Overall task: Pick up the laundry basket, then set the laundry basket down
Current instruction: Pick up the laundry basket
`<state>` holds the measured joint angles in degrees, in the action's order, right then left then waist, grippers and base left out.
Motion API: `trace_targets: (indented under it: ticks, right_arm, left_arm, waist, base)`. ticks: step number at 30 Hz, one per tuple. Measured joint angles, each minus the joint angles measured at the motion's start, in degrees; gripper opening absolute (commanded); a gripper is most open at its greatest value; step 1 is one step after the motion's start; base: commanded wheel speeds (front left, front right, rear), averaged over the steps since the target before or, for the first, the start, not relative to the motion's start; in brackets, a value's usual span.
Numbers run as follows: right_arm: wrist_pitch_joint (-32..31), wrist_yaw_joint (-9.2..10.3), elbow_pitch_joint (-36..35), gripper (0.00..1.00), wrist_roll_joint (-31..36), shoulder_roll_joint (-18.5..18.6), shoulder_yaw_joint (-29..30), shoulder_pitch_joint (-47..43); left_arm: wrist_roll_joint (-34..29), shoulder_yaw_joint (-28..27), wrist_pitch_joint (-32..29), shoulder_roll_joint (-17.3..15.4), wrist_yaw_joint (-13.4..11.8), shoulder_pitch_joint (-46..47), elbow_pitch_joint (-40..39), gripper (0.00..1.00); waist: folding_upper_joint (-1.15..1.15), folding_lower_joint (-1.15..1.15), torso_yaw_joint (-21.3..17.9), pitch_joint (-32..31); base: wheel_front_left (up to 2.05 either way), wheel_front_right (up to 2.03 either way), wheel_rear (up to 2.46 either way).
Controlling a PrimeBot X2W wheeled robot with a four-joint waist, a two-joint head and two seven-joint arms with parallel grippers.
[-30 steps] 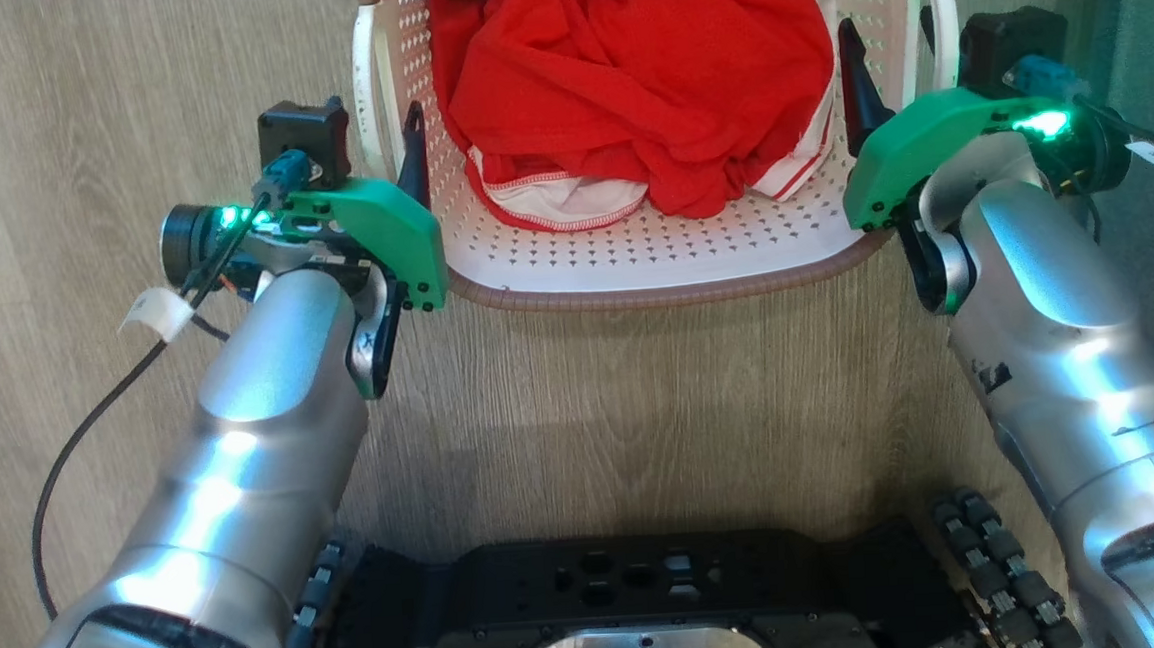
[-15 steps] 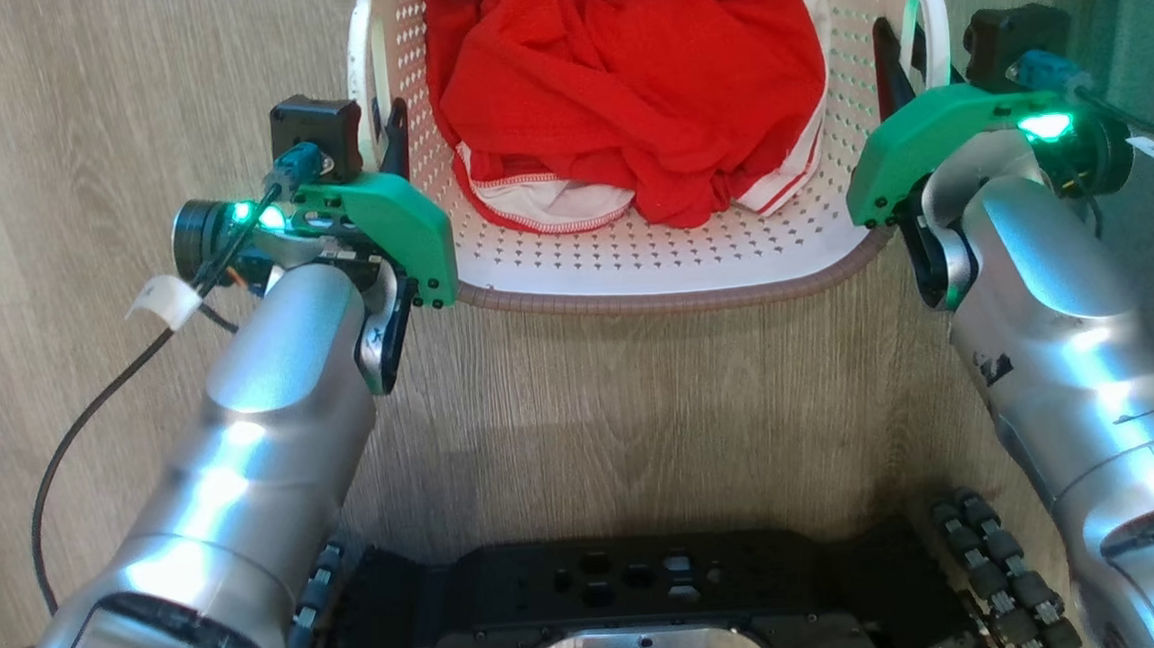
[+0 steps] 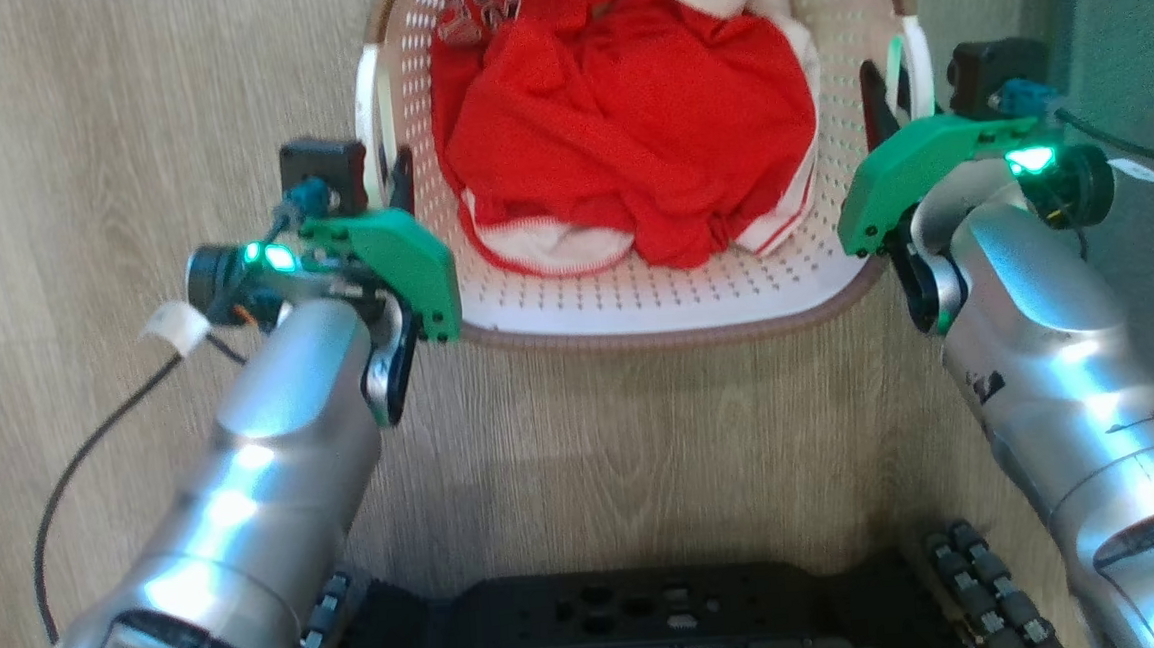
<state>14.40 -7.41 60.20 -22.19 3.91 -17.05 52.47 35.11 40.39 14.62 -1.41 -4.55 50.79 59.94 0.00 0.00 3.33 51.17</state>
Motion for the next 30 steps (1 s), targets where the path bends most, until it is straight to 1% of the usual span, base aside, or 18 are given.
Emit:
trace_targets:
  ticks: [4, 9, 13, 19, 24, 30]
  right_arm:
    - [-0.01, 0.00, 2.30, 0.00, -2.14, -0.03, -2.46, -0.22]
    - [-0.03, 0.00, 5.82, 0.00, -5.37, -0.22, -5.77, -1.29]
    - [-0.59, 0.00, 7.75, 0.00, -8.54, -0.51, -8.47, -2.91]
    - [-3.69, 0.00, 9.05, 0.00, -13.15, -0.59, -12.95, -7.41]
    - [-6.76, 0.00, 9.78, 0.00, -16.97, -0.63, -15.85, -12.06]
    - [-9.14, 0.00, 10.48, 0.00, -20.85, -0.97, -18.78, -16.09]
  left_arm:
    - [1.87, 1.66, 0.00, 0.01, 0.10, -2.35, 1.21, 0.00]
    - [4.92, 4.13, -0.01, 0.16, 1.08, -4.22, 3.35, 0.00]
    - [7.39, 6.13, -0.62, 0.20, 1.34, -6.41, 4.39, 0.00]
    - [11.26, 9.32, -3.18, 0.22, 2.05, -11.26, 5.25, 0.00]
    - [13.96, 11.90, -6.11, 0.22, 2.09, -16.01, 5.50, 0.00]
    - [15.95, 14.69, -7.95, 0.20, 2.09, -20.00, 6.22, 0.00]
  waist:
    - [0.00, 0.00, -0.15, -2.73]
    - [0.00, 0.00, -0.26, -6.94]
    - [0.00, 0.00, -0.27, -10.85]
    - [0.00, 0.00, -0.10, -17.57]
    - [0.00, -0.01, 0.13, -23.52]
    - [0.00, -0.01, 0.39, -30.54]
  base:
    - [0.00, 0.00, 0.00]
    - [0.00, 0.00, 0.00]
    - [0.00, 0.00, 0.00]
    - [0.00, 0.00, 0.00]
    - [0.00, 0.00, 0.00]
    - [0.00, 0.00, 0.00]
